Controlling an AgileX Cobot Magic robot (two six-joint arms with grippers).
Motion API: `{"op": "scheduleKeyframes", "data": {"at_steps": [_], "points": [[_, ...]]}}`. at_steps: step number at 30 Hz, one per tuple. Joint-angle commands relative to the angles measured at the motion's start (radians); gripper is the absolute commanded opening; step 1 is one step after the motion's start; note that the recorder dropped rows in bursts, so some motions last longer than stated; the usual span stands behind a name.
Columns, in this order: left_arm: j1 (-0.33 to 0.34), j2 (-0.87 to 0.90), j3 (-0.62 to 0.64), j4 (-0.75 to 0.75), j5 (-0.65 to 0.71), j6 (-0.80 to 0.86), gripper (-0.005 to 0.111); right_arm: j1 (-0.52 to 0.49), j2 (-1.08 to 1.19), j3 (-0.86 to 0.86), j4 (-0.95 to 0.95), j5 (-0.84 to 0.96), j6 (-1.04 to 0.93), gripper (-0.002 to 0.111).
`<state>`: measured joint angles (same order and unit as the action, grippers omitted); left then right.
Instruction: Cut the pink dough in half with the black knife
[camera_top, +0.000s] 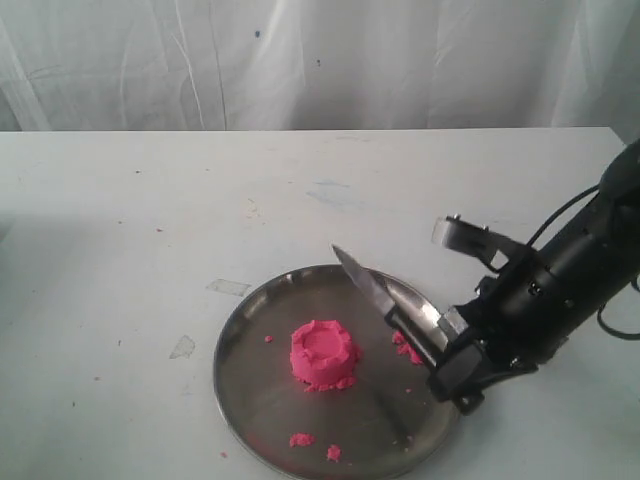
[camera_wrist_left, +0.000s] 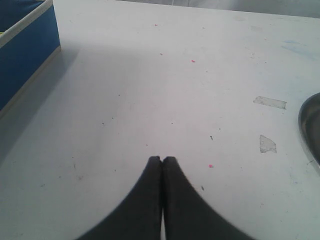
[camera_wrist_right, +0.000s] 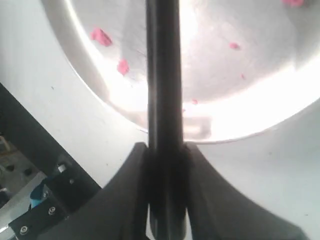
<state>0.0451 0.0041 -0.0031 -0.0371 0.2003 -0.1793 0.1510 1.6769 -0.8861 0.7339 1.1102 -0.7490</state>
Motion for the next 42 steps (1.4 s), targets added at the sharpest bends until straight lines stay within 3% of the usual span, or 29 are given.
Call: {"op": "scheduleKeyframes", "data": {"at_steps": [1,7,10,13,22,23,26,30,36,37,42], "points": [[0.002,-0.004,0.003,-0.006,0.002,0.001,0.0,0.023,-0.183,0.003,0.027,-0.021,-0.02,0.0],[0.002,-0.004,0.003,-0.006,0.002,0.001,0.0,0.142,-0.491,0.008,0.112,-0.144,-0.272,0.0],[0.002,-0.004,0.003,0.001,0.002,0.003,0.0,0.176,-0.625,0.055,0.115,-0.355,-0.308,0.0],[0.002,-0.004,0.003,0.051,0.002,0.003,0.0,0.178,-0.774,0.17,0.004,-0.619,-0.207,0.0],[0.002,-0.004,0.003,0.03,-0.027,-0.015,0.0,0.178,-0.816,0.307,-0.011,-0.603,-0.189,0.0],[0.002,-0.004,0.003,-0.022,-0.074,-0.062,0.0,0.178,-0.816,0.318,-0.011,-0.627,-0.189,0.0],[0.002,-0.004,0.003,-0.317,-0.412,-0.343,0.0,0.178,-0.816,0.329,-0.013,-0.655,-0.189,0.0],[0.002,-0.004,0.003,-0.348,-0.712,-0.47,0.0,0.178,-0.816,0.329,-0.011,-0.699,-0.189,0.0],[0.002,-0.004,0.003,-0.37,-1.356,-0.49,0.0,0.178,-0.816,0.329,-0.009,-0.751,-0.189,0.0],[0.002,-0.004,0.003,-0.37,-1.421,-0.489,0.0,0.178,-0.816,0.329,-0.009,-0.755,-0.189,0.0],[0.002,-0.004,0.003,-0.365,-1.421,-0.501,0.0,0.178,-0.814,0.329,-0.009,-0.763,-0.189,0.0]]}}
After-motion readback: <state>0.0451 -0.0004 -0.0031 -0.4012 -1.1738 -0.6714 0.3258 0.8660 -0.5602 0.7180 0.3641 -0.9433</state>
